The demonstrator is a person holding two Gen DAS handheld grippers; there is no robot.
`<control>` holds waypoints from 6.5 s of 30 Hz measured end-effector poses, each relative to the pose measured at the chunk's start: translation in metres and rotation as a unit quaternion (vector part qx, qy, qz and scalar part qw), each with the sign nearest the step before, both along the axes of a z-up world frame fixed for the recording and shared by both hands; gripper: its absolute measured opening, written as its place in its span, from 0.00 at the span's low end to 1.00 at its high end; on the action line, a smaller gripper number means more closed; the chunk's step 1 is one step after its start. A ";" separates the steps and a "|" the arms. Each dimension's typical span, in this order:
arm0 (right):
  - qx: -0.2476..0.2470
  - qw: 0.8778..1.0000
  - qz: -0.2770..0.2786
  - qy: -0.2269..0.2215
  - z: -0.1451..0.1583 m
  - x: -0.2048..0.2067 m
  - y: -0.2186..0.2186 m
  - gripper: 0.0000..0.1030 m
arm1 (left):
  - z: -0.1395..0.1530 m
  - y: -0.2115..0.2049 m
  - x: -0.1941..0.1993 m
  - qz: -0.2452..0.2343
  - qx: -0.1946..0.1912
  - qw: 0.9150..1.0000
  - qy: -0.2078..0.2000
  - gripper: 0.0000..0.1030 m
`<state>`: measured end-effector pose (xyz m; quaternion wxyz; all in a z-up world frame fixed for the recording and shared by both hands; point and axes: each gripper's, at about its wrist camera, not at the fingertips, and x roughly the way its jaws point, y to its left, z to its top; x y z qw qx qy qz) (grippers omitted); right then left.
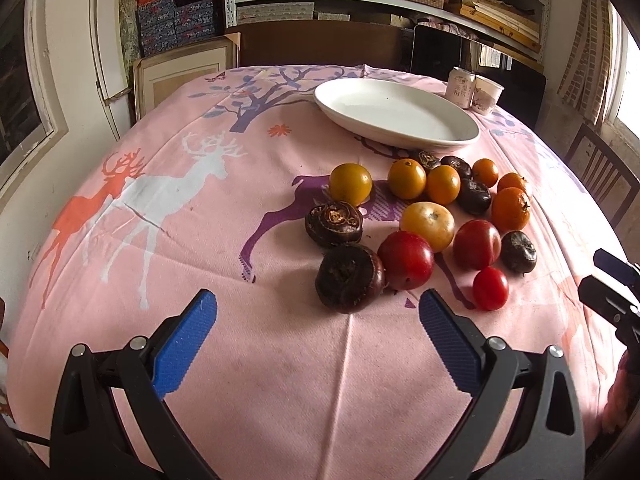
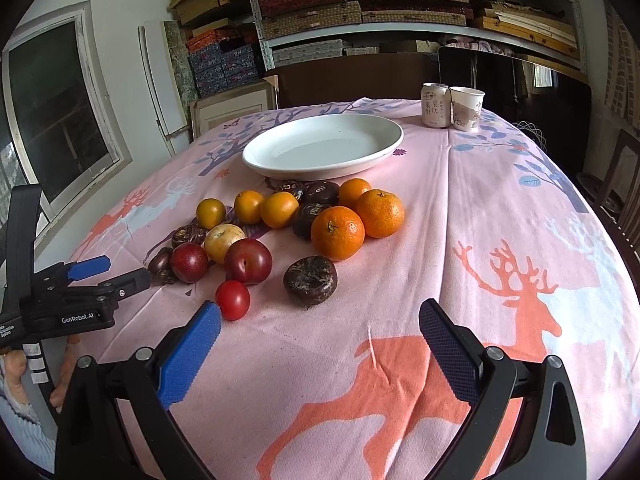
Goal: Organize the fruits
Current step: 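Grasp a dark purple fruit with the left gripper while the right gripper grasps another, then carry both dark purple fruits onto the white plate and open both grippers, then grasp a yellow tomato with the left gripper while the right gripper grasps a mandarin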
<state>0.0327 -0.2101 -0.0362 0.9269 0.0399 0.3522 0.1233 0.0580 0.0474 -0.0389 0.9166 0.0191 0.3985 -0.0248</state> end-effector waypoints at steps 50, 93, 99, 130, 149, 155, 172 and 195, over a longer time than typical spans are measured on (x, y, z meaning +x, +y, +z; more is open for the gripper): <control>0.033 0.990 0.080 0.113 -0.032 0.074 0.014 0.41 | -0.024 -0.001 0.043 -0.148 -0.056 0.985 0.065 0.37; 0.065 0.988 0.081 0.117 -0.034 0.073 0.006 0.41 | -0.016 -0.033 0.031 -0.134 0.070 0.988 0.016 0.36; 0.075 0.987 0.081 0.118 -0.035 0.073 0.004 0.40 | -0.012 -0.019 0.024 -0.126 0.024 0.992 0.014 0.35; 0.073 0.996 0.002 0.051 0.013 0.229 0.000 0.59 | 0.024 -0.057 0.202 -0.101 -0.042 0.994 0.010 0.46; 0.138 0.988 -0.063 -0.004 0.011 0.119 -0.067 0.72 | 0.004 -0.010 0.099 -0.057 -0.015 0.998 -0.014 0.59; 0.103 0.993 -0.055 -0.015 0.013 0.114 -0.056 0.72 | -0.011 -0.029 0.109 -0.080 0.032 0.996 0.001 0.48; 0.108 0.990 -0.060 0.064 -0.010 0.131 -0.065 0.68 | -0.015 -0.016 0.120 -0.068 0.002 0.998 0.015 0.35; 0.158 0.982 -0.047 0.089 -0.019 0.138 -0.063 0.44 | -0.003 -0.023 0.117 -0.071 0.013 0.997 -0.006 0.35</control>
